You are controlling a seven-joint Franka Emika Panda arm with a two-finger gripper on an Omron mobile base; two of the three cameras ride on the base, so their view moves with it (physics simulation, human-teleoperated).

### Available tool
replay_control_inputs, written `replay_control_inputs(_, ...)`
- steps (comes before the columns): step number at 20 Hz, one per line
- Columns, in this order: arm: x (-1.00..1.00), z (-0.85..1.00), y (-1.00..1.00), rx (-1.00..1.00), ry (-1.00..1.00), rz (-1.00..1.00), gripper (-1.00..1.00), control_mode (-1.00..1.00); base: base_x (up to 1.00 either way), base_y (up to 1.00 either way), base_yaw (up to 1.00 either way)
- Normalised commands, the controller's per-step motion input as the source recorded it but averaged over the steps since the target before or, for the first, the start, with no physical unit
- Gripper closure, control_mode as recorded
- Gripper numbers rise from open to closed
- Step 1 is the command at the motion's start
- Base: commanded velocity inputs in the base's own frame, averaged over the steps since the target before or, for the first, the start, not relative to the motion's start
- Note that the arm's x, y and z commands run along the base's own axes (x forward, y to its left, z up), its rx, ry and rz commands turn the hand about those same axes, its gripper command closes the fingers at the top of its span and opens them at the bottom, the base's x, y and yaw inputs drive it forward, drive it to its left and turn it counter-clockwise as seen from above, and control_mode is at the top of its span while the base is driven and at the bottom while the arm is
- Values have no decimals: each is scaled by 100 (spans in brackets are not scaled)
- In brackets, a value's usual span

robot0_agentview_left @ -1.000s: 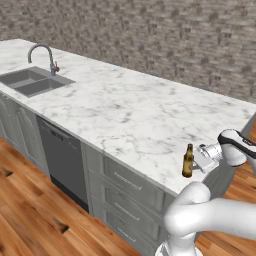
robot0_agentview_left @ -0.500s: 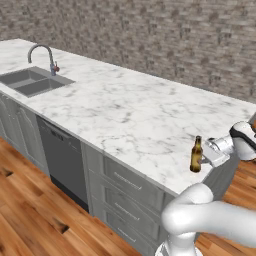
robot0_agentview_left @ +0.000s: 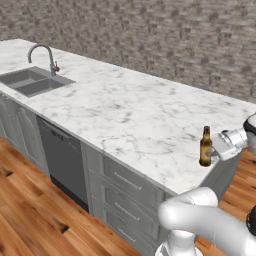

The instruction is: Pick the milk, beer from the counter and place them in the open cabinet.

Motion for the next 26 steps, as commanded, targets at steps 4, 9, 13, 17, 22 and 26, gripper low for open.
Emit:
replay_control_inputs(4,-28,41,0,-10,6,-25,100,-100,0,0,0)
replay_control_inputs(9,-5,27,0,-18,14,-31,100,-100,0,0,0)
replay_control_inputs(13,0,11,1,-30,17,-33,100,-100,0,0,0)
replay_control_inputs(17,0,7,19,-37,15,-31,100,-100,0,0,0)
replay_control_inputs(22,0,6,32,-40,18,-30,100,-100,0,0,0)
replay_control_inputs(26,-6,27,30,-27,20,-35,100,-100,0,0,0)
